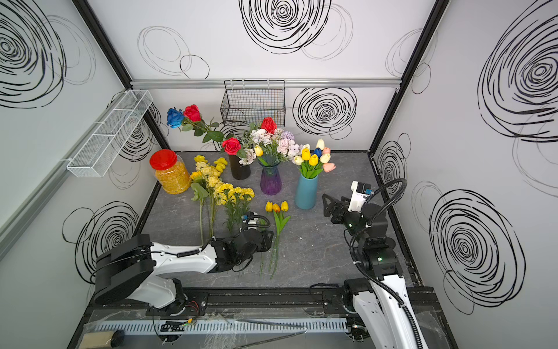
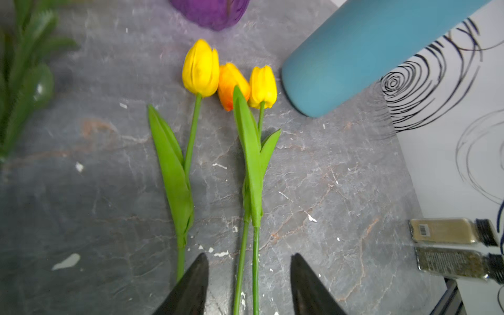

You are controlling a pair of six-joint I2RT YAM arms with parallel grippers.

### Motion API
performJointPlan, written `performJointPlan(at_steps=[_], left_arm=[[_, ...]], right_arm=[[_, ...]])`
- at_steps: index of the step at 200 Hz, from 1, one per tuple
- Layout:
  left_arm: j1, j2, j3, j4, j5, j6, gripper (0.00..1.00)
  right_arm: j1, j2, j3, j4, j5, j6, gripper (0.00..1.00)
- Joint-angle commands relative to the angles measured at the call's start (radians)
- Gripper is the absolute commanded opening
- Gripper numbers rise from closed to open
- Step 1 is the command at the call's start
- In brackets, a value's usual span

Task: Pick out yellow flowers from the vase
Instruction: Place the flower at the center of the board, then pick up the flower from the vase.

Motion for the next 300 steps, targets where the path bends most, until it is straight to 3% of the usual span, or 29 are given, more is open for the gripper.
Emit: performJointPlan(at_steps=[1, 35, 58, 77, 131, 187, 300], left_arm=[[0.003, -0.144, -0.029, 0.010, -0.043, 0.118, 0.58], [0.018, -0.386, -0.105, -0.067, -0.124, 0.266, 0.65], [0.101, -0.564, -0.203, -0.065, -0.033, 0.315, 0.69], [0.171, -0.690, -0.260, -0.097, 0.033, 0.345, 0.71], [0.278, -0.966, -0.349, -0.239, 0.082, 0.420, 0.77], [0.354, -1.083, -0.384, -0.313, 0.132, 0.453, 0.79], [0.383, -1.150, -0.431, -0.321, 0.158, 0.457, 0.81]], right_arm=[[-0.001, 0.024, 0.064, 0.048, -0.044, -0.019, 0.73], [0.000, 0.135, 0.127, 0.101, -0.148, 0.018, 0.56], [0.023, 0.213, 0.153, 0.178, -0.215, 0.074, 0.53], [0.069, 0.273, 0.183, 0.213, -0.205, 0.096, 0.50], [0.189, 0.443, 0.282, 0.235, -0.119, 0.112, 0.45], [0.173, 0.539, 0.356, 0.183, -0.022, 0.046, 0.44], [0.130, 0.629, 0.380, 0.187, 0.032, 0.012, 0.27]])
